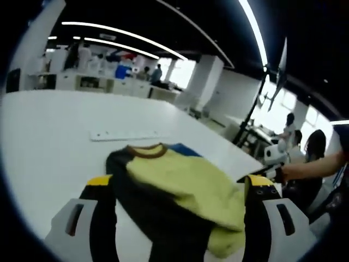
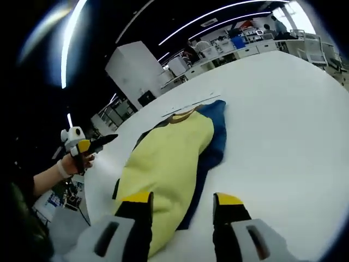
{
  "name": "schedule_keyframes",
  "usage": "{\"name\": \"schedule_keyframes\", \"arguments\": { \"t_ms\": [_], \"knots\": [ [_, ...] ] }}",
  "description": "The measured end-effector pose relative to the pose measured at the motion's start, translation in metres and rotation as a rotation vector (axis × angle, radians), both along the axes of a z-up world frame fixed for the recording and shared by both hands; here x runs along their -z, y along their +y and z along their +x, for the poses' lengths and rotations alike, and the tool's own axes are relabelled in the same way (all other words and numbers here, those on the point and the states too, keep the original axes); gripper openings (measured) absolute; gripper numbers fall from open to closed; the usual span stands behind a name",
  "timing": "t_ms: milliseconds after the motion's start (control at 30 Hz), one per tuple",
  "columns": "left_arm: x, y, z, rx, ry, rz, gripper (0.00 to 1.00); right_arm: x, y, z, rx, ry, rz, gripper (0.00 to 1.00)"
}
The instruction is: Fold the garment on the visible template until the final outline fits inside the template.
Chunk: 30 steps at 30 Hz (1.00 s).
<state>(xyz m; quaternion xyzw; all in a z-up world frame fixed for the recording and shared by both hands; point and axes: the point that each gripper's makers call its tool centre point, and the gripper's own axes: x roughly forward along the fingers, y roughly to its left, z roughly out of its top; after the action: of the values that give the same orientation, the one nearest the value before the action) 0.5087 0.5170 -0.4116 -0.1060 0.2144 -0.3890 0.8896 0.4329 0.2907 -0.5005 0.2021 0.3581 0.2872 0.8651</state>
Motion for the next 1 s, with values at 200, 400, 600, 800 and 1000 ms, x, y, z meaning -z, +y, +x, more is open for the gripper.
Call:
{"name": "schedule_keyframes", "arguments": {
  "t_ms": [200, 400, 600, 800, 1000],
  "knots": [
    [0.010, 0.006, -0.016, -0.012, 0.032, -0.014, 0.92, 0.003, 0.002, -0.009, 0.012, 0.015, 0.026, 0.30],
    [0.018, 0.017, -0.026, -0.045, 0.065, -0.045, 0.91, 0.012, 0.007, -0.012, 0.014, 0.044, 0.033, 0.22],
    [0.022, 0.024, -0.032, -0.053, 0.076, -0.046, 0.90, 0.016, 0.010, -0.013, 0.017, 0.064, 0.037, 0.06],
    [0.021, 0.028, -0.033, -0.069, 0.082, -0.051, 0.89, 0.018, 0.012, -0.015, 0.026, 0.098, 0.060, 0.00],
    [0.021, 0.028, -0.036, -0.071, 0.084, -0.061, 0.88, -0.025, 0.037, -0.010, 0.011, 0.073, 0.224, 0.00]
  ]
}}
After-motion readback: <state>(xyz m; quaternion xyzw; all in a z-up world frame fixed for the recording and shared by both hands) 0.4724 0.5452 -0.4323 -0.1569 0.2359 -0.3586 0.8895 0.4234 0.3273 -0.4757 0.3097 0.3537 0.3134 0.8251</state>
